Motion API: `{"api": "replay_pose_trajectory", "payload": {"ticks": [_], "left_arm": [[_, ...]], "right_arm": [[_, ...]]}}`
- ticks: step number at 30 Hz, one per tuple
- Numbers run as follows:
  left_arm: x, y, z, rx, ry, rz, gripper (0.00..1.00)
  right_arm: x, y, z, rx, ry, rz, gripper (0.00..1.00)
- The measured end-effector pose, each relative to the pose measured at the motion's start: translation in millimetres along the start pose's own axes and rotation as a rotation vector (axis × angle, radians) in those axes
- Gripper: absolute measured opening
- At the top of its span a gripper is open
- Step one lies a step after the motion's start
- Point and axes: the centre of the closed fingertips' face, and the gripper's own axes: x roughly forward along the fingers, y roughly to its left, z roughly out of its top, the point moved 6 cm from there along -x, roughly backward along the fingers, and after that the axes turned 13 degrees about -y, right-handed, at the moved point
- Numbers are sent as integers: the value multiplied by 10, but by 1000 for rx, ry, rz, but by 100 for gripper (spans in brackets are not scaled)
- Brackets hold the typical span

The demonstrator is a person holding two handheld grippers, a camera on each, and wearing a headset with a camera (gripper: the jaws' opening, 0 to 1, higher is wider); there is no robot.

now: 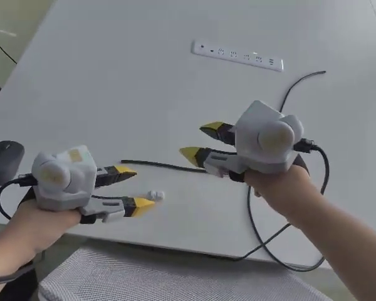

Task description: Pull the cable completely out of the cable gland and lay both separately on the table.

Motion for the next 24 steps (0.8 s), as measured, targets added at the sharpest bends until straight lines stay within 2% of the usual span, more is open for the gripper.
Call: {"api": "replay_pose_trajectory", "payload": {"ticks": [6, 12, 17, 24], "left_arm": [[-100, -51, 82, -7, -22, 16, 55], [-182, -44, 135, -17, -41, 33, 61], [-235, -60, 130, -21, -36, 40, 66], [-326, -109, 217, -39, -61, 62, 71]], "right_arm": [[-266, 14, 9, 60, -43, -41, 37], [-583, 0, -34, 138, -91, -91, 43], [-823, -27, -110, 177, -116, -134, 50], [-1102, 1, -299, 198, -107, -161, 59]]}}
